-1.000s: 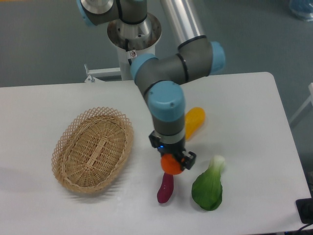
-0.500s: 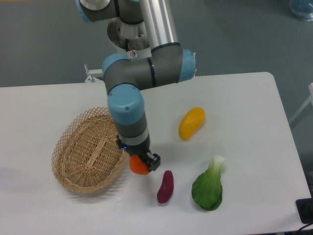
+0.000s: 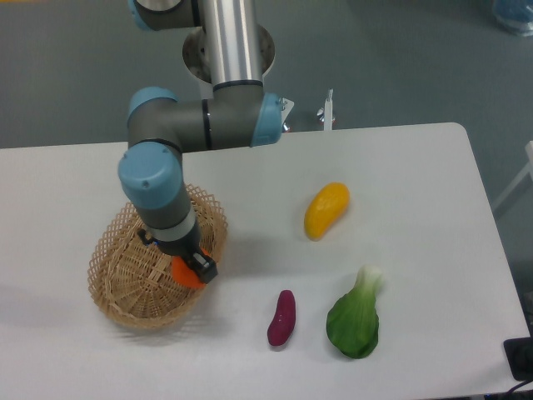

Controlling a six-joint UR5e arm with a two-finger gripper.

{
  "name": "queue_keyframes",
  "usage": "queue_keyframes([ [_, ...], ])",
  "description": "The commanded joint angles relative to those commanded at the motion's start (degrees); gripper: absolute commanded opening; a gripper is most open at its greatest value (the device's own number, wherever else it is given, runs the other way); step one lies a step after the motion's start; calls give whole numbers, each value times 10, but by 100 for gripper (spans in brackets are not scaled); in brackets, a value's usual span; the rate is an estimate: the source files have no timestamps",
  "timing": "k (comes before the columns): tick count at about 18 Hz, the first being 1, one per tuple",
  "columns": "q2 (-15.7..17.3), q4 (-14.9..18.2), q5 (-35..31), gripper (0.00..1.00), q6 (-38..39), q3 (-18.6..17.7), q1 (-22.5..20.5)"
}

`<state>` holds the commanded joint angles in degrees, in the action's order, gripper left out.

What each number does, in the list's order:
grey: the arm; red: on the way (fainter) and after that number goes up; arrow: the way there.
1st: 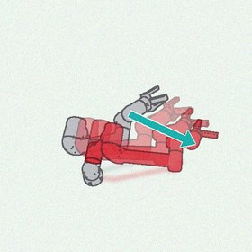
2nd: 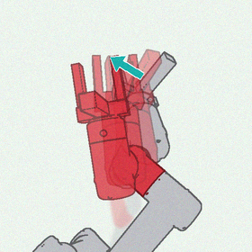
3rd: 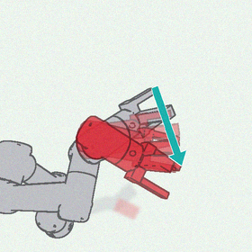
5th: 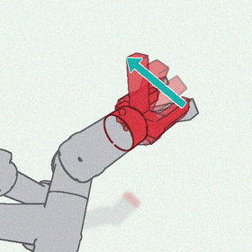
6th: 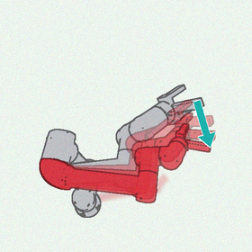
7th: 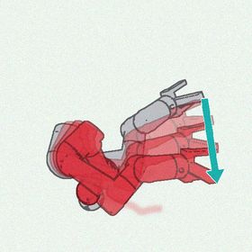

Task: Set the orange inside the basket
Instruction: 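Carry the held orange over to the wicker basket, then lower the orange into the basket and open the gripper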

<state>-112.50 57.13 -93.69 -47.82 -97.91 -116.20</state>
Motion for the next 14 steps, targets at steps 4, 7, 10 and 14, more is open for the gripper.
queue_keyframes([
  [4, -10, 0, 1, 67, 29, 0, 22],
  [7, -12, -1, 1, 73, 44, 0, 27],
  [10, -14, -42, 1, 94, 61, -1, 29],
  [14, -7, -58, 3, 100, 55, -1, 28],
])
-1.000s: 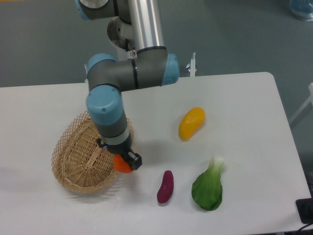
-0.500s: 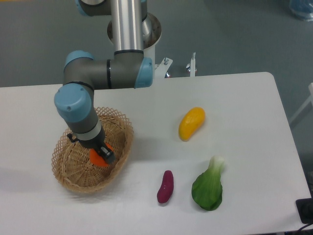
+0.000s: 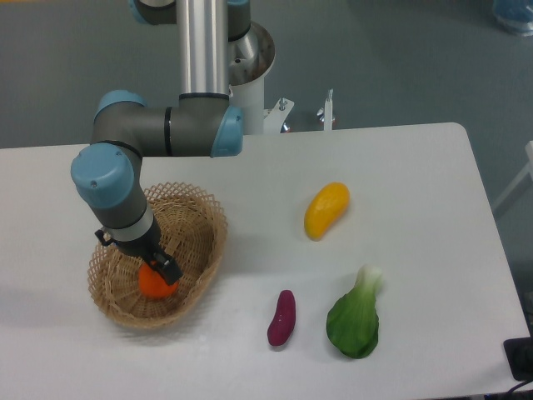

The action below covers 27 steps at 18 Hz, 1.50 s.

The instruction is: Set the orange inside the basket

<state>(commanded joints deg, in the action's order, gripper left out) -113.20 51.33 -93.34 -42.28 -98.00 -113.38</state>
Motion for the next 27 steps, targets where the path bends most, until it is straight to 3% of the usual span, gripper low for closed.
queue_keyframes([
  [5, 3, -3, -1, 100, 0, -1, -12],
  [13, 11, -3, -3, 100, -5, 45, -124],
  [18, 14, 4, -2, 100, -84, 47, -210],
  [27, -30, 21, -25, 100, -185, 101, -279],
])
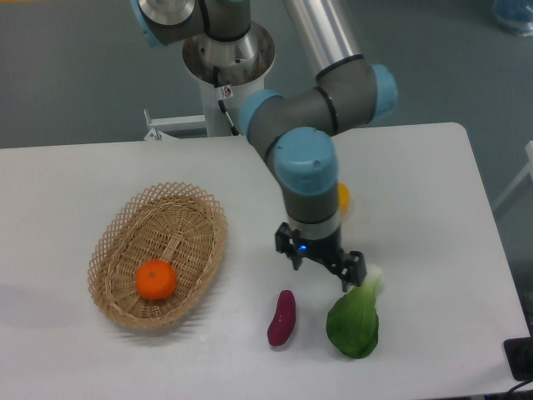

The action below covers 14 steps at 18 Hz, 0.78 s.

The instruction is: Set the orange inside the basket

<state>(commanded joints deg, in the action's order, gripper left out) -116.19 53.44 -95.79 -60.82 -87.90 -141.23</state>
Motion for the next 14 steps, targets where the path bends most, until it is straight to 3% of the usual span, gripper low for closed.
queue_keyframes([
  [3, -6, 2, 0, 100, -1, 11, -6],
  [14, 1, 3, 7, 100, -18, 2, -27],
])
